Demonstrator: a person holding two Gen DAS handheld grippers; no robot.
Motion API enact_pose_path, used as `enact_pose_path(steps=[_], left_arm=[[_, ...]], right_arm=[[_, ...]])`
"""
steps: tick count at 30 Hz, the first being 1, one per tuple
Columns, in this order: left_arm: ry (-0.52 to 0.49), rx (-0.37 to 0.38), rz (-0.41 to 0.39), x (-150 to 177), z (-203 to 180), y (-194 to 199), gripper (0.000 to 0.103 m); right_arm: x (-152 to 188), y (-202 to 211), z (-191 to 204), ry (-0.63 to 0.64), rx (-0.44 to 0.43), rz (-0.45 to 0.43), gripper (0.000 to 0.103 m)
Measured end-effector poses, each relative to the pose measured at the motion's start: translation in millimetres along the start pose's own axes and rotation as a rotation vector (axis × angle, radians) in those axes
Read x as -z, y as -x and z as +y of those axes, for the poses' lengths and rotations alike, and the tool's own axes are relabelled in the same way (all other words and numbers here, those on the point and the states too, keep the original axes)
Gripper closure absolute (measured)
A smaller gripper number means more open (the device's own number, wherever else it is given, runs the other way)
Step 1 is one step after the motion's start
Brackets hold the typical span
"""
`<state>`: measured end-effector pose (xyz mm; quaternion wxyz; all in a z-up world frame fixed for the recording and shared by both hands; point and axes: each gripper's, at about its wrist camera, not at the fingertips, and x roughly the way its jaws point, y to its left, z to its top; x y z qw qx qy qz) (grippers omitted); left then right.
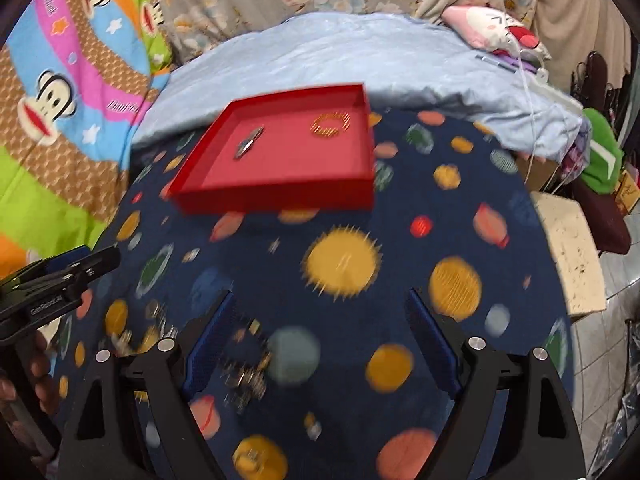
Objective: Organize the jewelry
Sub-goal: 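Move both grippers back from the tray toward the remaining jewelry, then grasp the black bead bracelet with the right gripper and lift it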
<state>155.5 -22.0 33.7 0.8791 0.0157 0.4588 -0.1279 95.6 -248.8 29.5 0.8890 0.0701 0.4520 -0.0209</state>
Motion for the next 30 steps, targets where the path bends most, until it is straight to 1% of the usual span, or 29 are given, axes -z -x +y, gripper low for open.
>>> enact_pose_path(steps=[4,8,11,13,14,16,20,26,27,30], left_arm=[[0.014,-0.017,0.038,30.8,7.0,2.7,0.037],[0.034,-0.023,0.071,52.6,15.0,2.4,0.037],[0.046,-0.029,0.094,65.2,19.9,0.4,0.037],[0.055,-0.038,0.105,71.6,22.8,-1.2,0.037],[0.063,-0.04,0.112,75.0,24.7,-2.1,0.037],[0.078,-0.038,0.121,78.8,28.3,-3.3,0.037],[0.097,-0.042,0.13,83.9,32.9,-5.4,0.037],[0.096,-0.045,0.133,85.1,33.0,-7.3,0.037],[0.098,-0.044,0.136,85.5,33.2,-8.0,0.037],[0.108,-0.044,0.14,86.4,35.9,-9.1,0.037]], right_arm=[[28.6,-2.2,13.1,0.02,-0.021,0.034,0.02],[49.5,-12.9,24.5,0.033,-0.043,0.076,0.021],[55.1,-22.3,32.4,0.054,-0.045,0.093,0.021],[55.3,-28.7,36.8,0.062,-0.047,0.103,0.022],[54.8,-30.4,38.3,0.065,-0.049,0.104,0.025],[50.8,-32.8,40.8,0.066,-0.05,0.096,0.026],[40.4,-37.5,38.5,0.048,-0.048,0.09,0.036],[29.8,-56.2,35.3,0.027,-0.04,0.116,0.058],[29.0,-60.9,36.2,0.028,-0.038,0.124,0.061],[29.4,-71.6,37.9,0.031,-0.031,0.145,0.063]])
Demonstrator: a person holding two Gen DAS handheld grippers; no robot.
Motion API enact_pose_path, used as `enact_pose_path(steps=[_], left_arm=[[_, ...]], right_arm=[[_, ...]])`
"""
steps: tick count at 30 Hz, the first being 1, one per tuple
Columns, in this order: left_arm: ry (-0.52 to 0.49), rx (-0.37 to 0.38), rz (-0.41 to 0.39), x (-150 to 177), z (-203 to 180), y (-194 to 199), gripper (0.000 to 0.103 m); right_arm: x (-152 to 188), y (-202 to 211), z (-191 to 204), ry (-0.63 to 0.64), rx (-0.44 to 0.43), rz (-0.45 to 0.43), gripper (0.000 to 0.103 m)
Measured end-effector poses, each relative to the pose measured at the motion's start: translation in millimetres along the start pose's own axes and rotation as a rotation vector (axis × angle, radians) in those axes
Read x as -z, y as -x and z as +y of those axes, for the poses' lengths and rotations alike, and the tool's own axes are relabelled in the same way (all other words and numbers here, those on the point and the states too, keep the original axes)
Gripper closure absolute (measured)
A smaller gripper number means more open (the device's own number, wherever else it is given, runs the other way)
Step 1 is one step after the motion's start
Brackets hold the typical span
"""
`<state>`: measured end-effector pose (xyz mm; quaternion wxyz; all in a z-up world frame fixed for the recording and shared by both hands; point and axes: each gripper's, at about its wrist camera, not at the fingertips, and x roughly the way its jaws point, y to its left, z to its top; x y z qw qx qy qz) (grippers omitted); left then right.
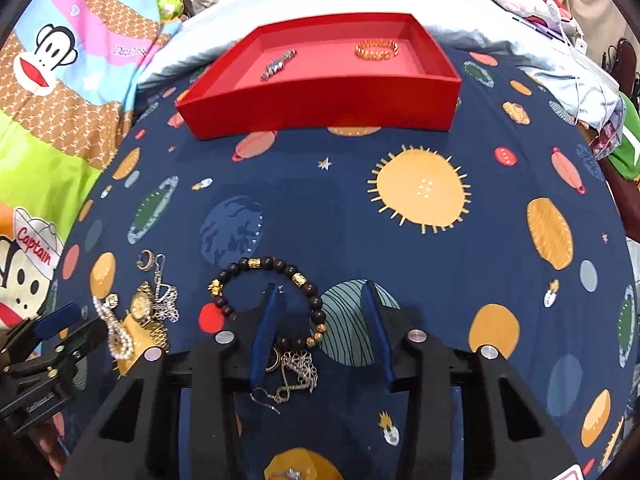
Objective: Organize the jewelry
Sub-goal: 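Grasp the black bead bracelet with the right gripper and lift it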
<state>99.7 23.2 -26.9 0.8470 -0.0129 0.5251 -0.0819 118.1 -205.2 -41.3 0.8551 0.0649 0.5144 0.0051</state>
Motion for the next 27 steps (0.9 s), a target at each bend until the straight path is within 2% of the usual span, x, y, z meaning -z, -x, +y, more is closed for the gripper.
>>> enact_pose_path(steps=[5,7,11,14,20,23,27], left_arm=[[0.023,-0.001,0.011,1.7,5.4,-1.7,0.037],[0.026,0.004,0.013,1.4,5.4,-1.2,0.037],[0.007,0.031,-0.005,-1.4,-3.3,5.7,0.037],[-0.015,0.051,-0.015,-4.7,-13.9,7.5,0.037],[-0.033,0.112,0.009,-9.8,-36.4,-2.2,0.037],[-0.063,0.105,0.007,-10.9,-48.0,-7.7,0.038],[-0.074,0.101,0.018,-13.1,-54.5,-18.3,0.048]], right_arm=[[-1.0,-4.4,5.8,0.033,0.028,-0.01,0.063],[-0.7,-5.8,9.6,0.06,0.059,-0.018,0.069],[-0.1,-5.7,12.0,0.081,0.084,-0.031,0.09],[0.2,-4.8,9.6,0.075,0.085,-0.03,0.096],[8.1,1.4,0.2,0.028,0.075,-0.018,0.096],[14.3,5.4,-5.7,-0.002,0.055,-0.009,0.096],[20.0,8.3,-9.4,-0.02,0.037,-0.003,0.096]])
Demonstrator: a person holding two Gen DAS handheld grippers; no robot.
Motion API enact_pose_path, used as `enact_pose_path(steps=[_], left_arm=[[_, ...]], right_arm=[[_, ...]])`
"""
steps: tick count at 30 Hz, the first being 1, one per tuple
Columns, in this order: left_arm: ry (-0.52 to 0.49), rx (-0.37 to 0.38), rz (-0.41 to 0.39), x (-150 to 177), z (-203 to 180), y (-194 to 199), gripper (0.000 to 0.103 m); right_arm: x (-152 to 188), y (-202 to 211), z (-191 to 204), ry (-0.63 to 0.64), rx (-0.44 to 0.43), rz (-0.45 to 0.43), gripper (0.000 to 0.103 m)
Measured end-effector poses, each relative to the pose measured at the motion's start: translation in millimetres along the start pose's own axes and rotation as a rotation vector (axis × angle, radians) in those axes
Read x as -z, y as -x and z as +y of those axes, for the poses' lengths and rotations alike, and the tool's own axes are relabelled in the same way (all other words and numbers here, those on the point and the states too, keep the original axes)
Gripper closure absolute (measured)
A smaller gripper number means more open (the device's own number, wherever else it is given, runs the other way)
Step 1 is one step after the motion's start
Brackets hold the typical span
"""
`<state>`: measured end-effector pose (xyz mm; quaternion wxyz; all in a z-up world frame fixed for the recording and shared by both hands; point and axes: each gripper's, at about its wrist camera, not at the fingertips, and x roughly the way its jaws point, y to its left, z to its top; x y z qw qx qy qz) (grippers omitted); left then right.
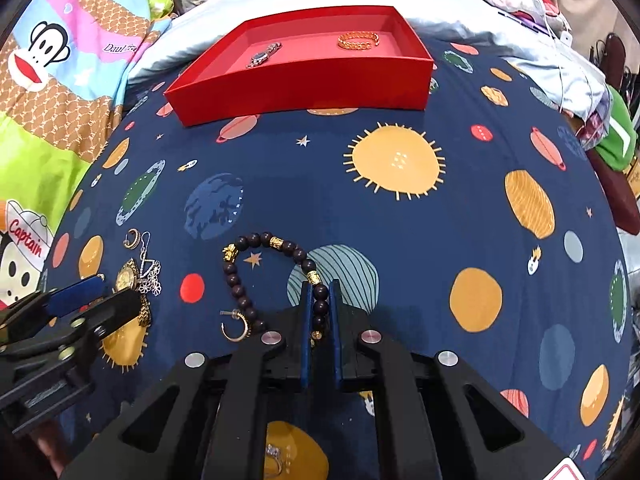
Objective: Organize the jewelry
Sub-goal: 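Grasp the black bead bracelet with the right gripper and lift it, then grasp the gold watch with the left gripper while the right gripper carries the bead bracelet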
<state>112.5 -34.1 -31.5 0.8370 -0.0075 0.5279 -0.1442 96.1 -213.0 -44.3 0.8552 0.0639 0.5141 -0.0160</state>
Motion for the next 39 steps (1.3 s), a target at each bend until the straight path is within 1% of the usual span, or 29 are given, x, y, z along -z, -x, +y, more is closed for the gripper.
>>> enact_pose_path(steps=[2,6,8,17,27,34,39], left_arm=[[-0.004,-0.014,0.01,-0.4,0.0,-6.6,0.055],[-0.025,-0.044,-0.003,0.5,-0.5,-8.8,0.063],[-0.027,-0.031,0.0,1.0,0.1,-7.8,0.081],[-0.027,0.015,0.011,4.7,2.6,2.7,0.081],[-0.021,0.037,-0.029,-2.2,4.3,37.3,0.081],[-0.033,0.063,-0.084,-14.1,2.8,65.1,0.082],[-0.057,0.081,-0.137,-33.0,-2.3,83.0,0.082]], right_arm=[[0.1,0.0,-1.0,-0.007,-0.006,0.001,0.096],[-0.5,-0.3,-2.6,-0.019,-0.018,0.003,0.096],[-0.5,-0.2,-3.0,-0.019,-0.02,0.003,0.096],[1.0,7.9,-6.4,-0.039,-0.042,-0.006,0.096],[-7.2,47.9,-2.5,-0.024,-0.074,-0.093,0.096],[-16.6,77.2,-0.8,-0.002,-0.076,-0.16,0.096],[-28.6,94.8,-6.0,-0.003,-0.061,-0.214,0.096]])
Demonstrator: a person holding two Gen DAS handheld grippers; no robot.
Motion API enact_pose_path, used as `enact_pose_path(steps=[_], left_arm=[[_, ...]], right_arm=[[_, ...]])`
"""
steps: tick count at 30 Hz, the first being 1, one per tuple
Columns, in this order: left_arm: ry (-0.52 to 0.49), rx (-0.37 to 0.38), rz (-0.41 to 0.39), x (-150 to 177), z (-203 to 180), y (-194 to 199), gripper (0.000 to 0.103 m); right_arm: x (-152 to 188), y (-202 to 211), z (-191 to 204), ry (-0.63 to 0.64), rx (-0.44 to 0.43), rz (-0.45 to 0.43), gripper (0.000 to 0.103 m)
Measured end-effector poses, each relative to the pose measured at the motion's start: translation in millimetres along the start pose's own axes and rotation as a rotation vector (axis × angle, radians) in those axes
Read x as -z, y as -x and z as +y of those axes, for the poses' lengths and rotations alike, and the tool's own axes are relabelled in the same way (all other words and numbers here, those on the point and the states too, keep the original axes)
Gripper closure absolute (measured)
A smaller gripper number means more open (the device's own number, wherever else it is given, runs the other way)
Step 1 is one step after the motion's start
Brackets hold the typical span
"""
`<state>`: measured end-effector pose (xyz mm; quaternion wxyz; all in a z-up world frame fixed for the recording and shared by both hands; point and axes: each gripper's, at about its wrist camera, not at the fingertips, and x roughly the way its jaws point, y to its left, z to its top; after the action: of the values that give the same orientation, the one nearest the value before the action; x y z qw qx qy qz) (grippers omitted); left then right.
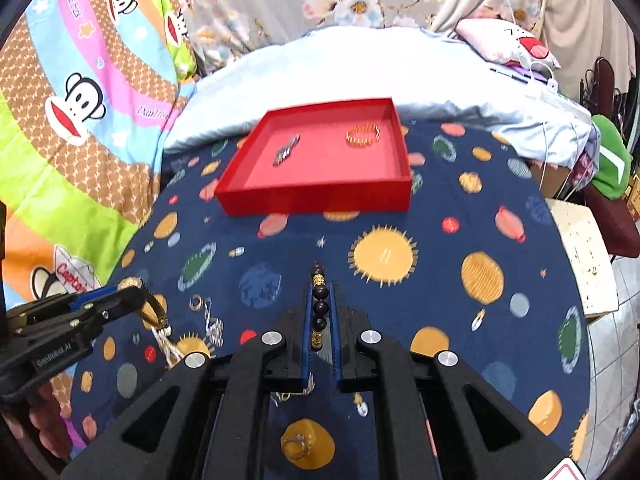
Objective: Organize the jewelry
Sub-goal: 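Grasp the gold watch with the left gripper while the right gripper carries the bead bracelet, then drop the gold watch and bead bracelet into the red tray, opening both grippers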
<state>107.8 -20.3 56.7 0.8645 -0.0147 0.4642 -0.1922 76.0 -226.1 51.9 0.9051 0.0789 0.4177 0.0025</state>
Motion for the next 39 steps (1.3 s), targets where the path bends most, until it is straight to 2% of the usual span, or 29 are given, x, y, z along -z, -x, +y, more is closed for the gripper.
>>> enact_pose_path(steps=[5,9,13,17,21,23,28,29,30,31,33,34,35,39], left_arm=[[-0.024,0.024,-0.046,-41.6,-6.1,-1.1,0.082],[-0.053,0.029,-0.098,-83.4,-14.0,-12.2,0.082],[-0.075,0.004,-0.138,-124.5,-18.9,-36.6,0.082],[-0.06,0.003,-0.12,-159.7,-19.9,-79.8,0.082],[-0.029,0.002,-0.042,-173.7,-12.2,-130.1,0.083],[-0.017,-0.011,-0.014,-173.7,-7.6,-149.0,0.097],[-0.004,-0.035,0.005,-174.4,-0.1,-176.1,0.096],[-0.007,-0.04,0.012,-174.5,0.8,-180.9,0.095],[-0.001,-0.052,0.015,-174.3,2.8,-184.4,0.095],[0.007,-0.064,0.015,-173.6,5.3,-185.3,0.089],[0.021,-0.072,0.003,-171.4,10.8,-179.9,0.07],[0.029,-0.082,-0.008,-170.3,12.9,-176.1,0.058],[0.037,-0.092,-0.031,-167.6,15.2,-168.1,0.052],[0.035,-0.127,-0.083,-152.1,23.4,-134.4,0.049]], right_arm=[[-30.1,1.2,-2.4,0.027,0.006,-0.041,0.096],[-68.5,-9.5,-4.3,0.053,0.018,-0.086,0.096],[-110.7,-43.5,-11.2,0.022,-0.01,-0.088,0.096],[-144.0,-88.5,-12.7,-0.002,-0.024,-0.061,0.096],[-158.7,-133.6,-12.0,-0.009,-0.016,-0.013,0.096],[-158.9,-158.1,-15.5,-0.021,-0.018,0.029,0.096],[-150.6,-192.9,-32.7,-0.028,0.047,0.085,0.095],[-149.8,-195.2,-34.9,-0.025,0.072,0.085,0.093],[-149.3,-194.3,-37.9,-0.023,0.11,0.076,0.086],[-149.1,-190.9,-39.7,-0.022,0.132,0.063,0.081],[-148.1,-176.9,-43.6,-0.024,0.156,0.024,0.066],[-147.5,-170.2,-44.4,-0.026,0.161,0.01,0.065],[-145.1,-159.4,-46.0,-0.031,0.165,-0.008,0.062],[-132.1,-124.3,-49.0,-0.052,0.153,-0.042,0.054]])
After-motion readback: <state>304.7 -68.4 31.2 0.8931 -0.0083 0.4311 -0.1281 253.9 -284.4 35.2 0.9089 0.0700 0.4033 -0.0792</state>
